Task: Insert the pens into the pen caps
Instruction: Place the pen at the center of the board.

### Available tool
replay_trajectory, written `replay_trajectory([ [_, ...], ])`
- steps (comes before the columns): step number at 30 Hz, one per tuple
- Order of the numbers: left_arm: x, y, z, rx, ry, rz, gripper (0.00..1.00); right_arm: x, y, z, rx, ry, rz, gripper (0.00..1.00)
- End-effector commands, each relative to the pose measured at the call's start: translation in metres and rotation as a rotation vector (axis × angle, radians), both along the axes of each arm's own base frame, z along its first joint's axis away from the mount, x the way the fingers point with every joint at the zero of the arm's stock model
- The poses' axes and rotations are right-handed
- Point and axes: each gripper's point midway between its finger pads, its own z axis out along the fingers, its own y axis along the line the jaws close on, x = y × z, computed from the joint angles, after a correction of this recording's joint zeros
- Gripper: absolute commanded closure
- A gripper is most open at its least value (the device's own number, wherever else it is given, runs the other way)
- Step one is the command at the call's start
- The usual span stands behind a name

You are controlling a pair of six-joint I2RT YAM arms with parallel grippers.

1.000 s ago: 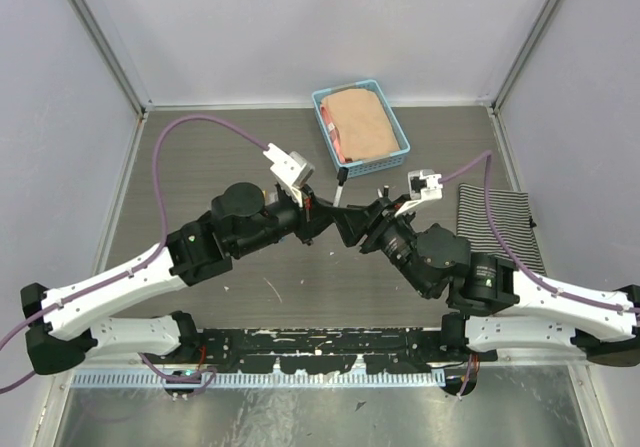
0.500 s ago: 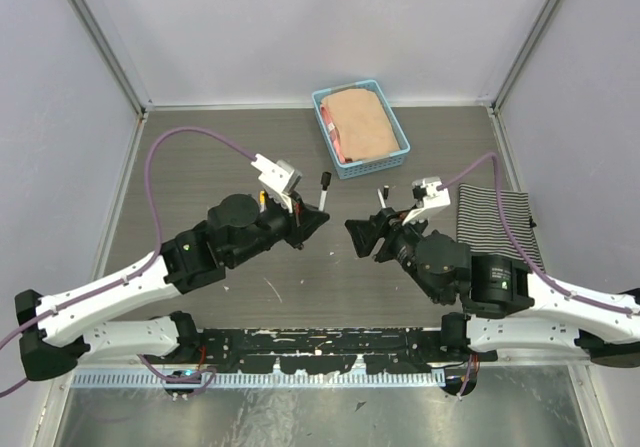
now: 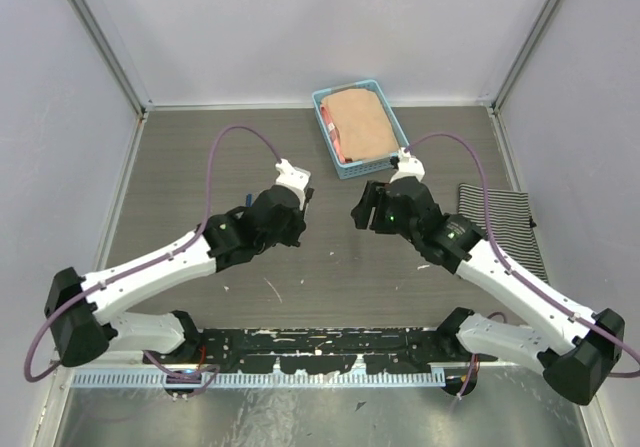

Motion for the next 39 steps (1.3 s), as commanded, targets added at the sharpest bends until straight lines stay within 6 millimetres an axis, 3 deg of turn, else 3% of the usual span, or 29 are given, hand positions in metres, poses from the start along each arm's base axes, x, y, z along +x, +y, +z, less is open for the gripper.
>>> replay_trajectory([
  [1, 0.013, 0.005, -0.029, 0.082, 0.087, 0.040, 1.00, -0.011, 0.016, 0.014, 0.161, -0.008, 0.134, 0.33],
  [7, 0.032, -0.006, -0.074, 0.186, 0.162, 0.047, 1.00, -0.027, -0.004, -0.001, 0.182, 0.015, 0.072, 0.33],
  [12, 0.043, -0.024, -0.099, 0.179, 0.205, 0.029, 0.99, -0.040, -0.010, -0.016, 0.195, 0.050, 0.066, 0.33],
  [18, 0.063, -0.021, -0.123, 0.233, 0.269, 0.086, 1.00, -0.044, -0.012, -0.022, 0.188, 0.076, 0.064, 0.33],
  [28, 0.078, -0.014, -0.149, 0.256, 0.333, 0.154, 0.97, -0.043, -0.003, -0.031, 0.169, 0.115, 0.096, 0.33],
  [39, 0.078, -0.007, -0.169, 0.293, 0.369, 0.171, 0.85, -0.043, -0.002, -0.033, 0.162, 0.123, 0.105, 0.33],
])
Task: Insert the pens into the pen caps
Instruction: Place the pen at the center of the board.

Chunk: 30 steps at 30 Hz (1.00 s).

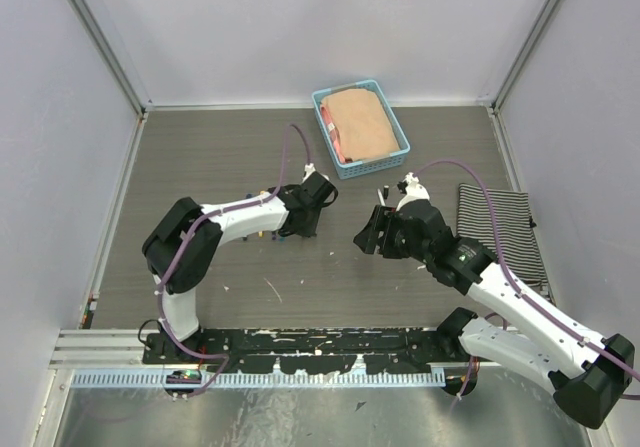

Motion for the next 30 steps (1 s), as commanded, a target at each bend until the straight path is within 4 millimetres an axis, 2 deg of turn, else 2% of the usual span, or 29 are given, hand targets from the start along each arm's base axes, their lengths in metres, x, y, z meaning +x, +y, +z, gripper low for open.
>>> replay_trajectory([
  [1, 0.007, -0.002, 0.001, -0.014, -0.005, 0.024, 0.84, 0.004, 0.006, 0.013, 0.027, -0.033, 0.018, 0.32],
  [8, 0.007, 0.003, -0.001, -0.008, 0.000, 0.040, 0.70, 0.005, 0.002, 0.013, 0.014, -0.035, 0.003, 0.32],
  [13, 0.008, 0.001, 0.000, -0.018, 0.001, 0.041, 0.64, 0.004, 0.001, 0.015, 0.011, -0.036, 0.002, 0.32],
  [17, 0.008, 0.001, -0.003, -0.011, 0.007, 0.042, 0.64, 0.003, -0.001, 0.015, 0.010, -0.038, -0.002, 0.32],
  [25, 0.007, 0.001, -0.009, -0.014, 0.016, 0.046, 0.74, 0.004, -0.001, 0.015, 0.004, -0.037, 0.001, 0.32],
  [30, 0.005, 0.007, -0.011, -0.013, 0.022, 0.068, 0.78, 0.004, -0.002, 0.015, 0.001, -0.036, -0.002, 0.32],
])
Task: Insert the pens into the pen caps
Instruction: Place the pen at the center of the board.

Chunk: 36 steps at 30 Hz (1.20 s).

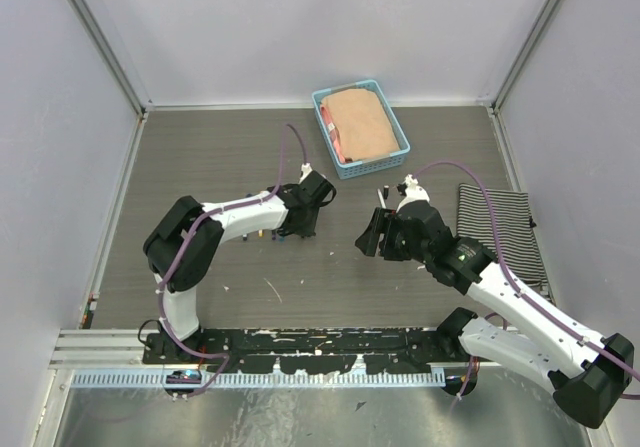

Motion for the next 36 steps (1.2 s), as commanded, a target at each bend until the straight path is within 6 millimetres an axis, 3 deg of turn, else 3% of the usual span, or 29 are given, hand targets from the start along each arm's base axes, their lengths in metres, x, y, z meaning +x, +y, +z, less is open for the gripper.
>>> replay_trajectory([
  [1, 0.003, 0.004, -0.006, -0.005, 0.003, 0.033, 0.78, 0.008, 0.002, 0.022, 0.026, -0.064, -0.003, 0.32],
  [11, -0.002, 0.018, -0.006, 0.006, -0.007, 0.073, 0.78, 0.007, -0.002, 0.021, 0.017, -0.057, -0.024, 0.32],
  [18, -0.002, 0.020, -0.001, 0.010, -0.014, 0.063, 0.68, 0.013, -0.013, 0.021, -0.032, -0.062, -0.078, 0.32],
  [23, 0.002, 0.018, 0.021, 0.003, -0.048, 0.031, 0.63, 0.032, -0.030, 0.019, -0.168, -0.085, -0.153, 0.32],
  [30, -0.001, 0.021, 0.060, -0.024, -0.092, -0.004, 0.58, 0.073, -0.032, -0.004, -0.337, -0.035, -0.173, 0.33],
  [36, -0.017, 0.028, 0.097, -0.079, -0.121, -0.056, 0.58, 0.109, -0.055, -0.033, -0.355, 0.024, -0.205, 0.34],
])
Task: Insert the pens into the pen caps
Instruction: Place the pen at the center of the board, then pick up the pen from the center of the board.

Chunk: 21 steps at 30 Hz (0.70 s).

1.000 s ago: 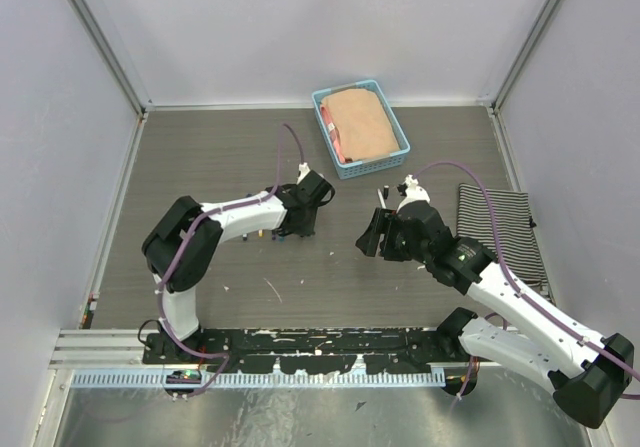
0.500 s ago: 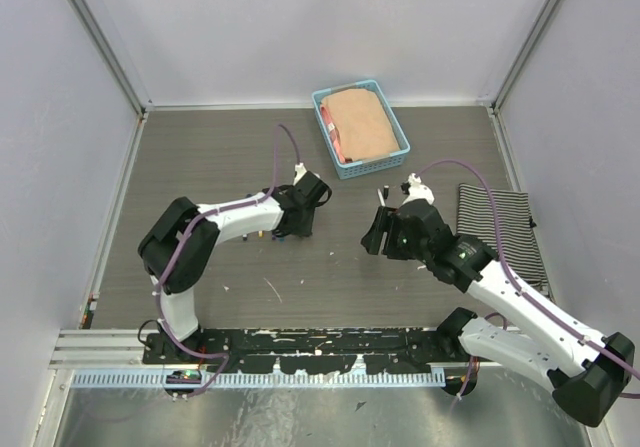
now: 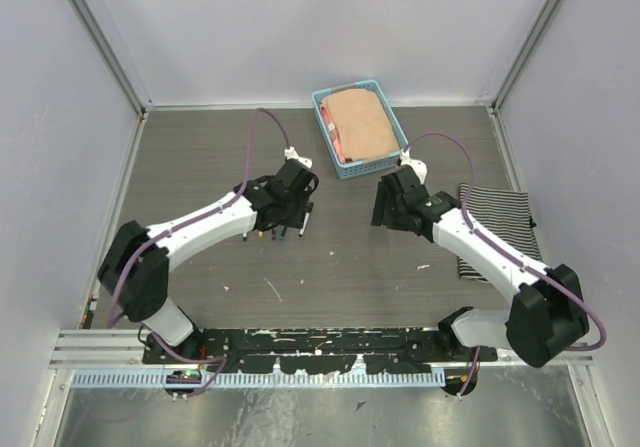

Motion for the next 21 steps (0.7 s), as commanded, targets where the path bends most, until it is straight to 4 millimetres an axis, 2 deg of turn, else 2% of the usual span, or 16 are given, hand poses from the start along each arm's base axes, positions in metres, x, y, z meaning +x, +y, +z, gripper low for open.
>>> replay_trajectory([
  [1, -0.014, 0.010, 0.028, -0.012, -0.012, -0.059, 0.58, 0.037, -0.010, 0.004, -0.002, -0.049, 0.001, 0.34],
  [5, -0.025, 0.019, 0.037, 0.000, -0.004, -0.080, 0.58, 0.052, -0.020, -0.013, -0.043, -0.011, -0.014, 0.35],
  [10, -0.031, 0.028, 0.039, 0.010, -0.006, -0.073, 0.58, 0.071, -0.010, -0.028, -0.029, 0.031, 0.052, 0.40],
  [15, -0.032, 0.029, 0.039, 0.013, -0.005, -0.080, 0.58, 0.090, -0.014, -0.041, -0.067, 0.053, 0.055, 0.48],
  [21, -0.032, 0.027, 0.039, 0.015, 0.001, -0.096, 0.58, 0.108, -0.014, -0.057, -0.105, 0.087, 0.075, 0.52],
])
